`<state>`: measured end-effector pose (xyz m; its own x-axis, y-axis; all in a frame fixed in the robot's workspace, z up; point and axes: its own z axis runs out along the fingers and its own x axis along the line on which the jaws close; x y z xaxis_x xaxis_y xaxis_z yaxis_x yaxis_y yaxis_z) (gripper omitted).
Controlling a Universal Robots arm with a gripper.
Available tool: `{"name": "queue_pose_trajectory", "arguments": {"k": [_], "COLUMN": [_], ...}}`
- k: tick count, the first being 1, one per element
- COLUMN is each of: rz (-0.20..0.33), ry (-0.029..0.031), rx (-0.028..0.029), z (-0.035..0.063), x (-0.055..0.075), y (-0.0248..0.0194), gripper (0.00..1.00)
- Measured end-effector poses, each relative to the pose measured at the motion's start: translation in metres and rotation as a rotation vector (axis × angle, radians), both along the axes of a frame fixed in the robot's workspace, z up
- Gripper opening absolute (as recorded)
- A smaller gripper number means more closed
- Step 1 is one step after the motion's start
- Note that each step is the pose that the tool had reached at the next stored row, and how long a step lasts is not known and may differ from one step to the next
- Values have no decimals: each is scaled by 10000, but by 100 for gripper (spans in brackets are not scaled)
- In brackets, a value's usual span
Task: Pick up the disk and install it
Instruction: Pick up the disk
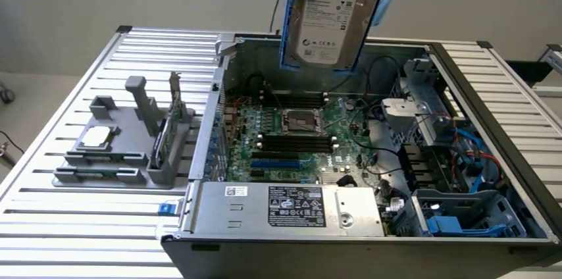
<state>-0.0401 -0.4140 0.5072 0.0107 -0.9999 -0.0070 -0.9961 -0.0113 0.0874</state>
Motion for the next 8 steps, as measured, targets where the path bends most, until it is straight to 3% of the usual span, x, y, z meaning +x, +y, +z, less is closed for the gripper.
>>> {"name": "queue_pose_trajectory", "arguments": {"k": [4,8], "rz": [0,-1], "ry": [-12,-61], "rx": [-3,-1], "z": [-16,-26], "x": [171,318], "y": [-23,-44], "gripper": [33,33]}}
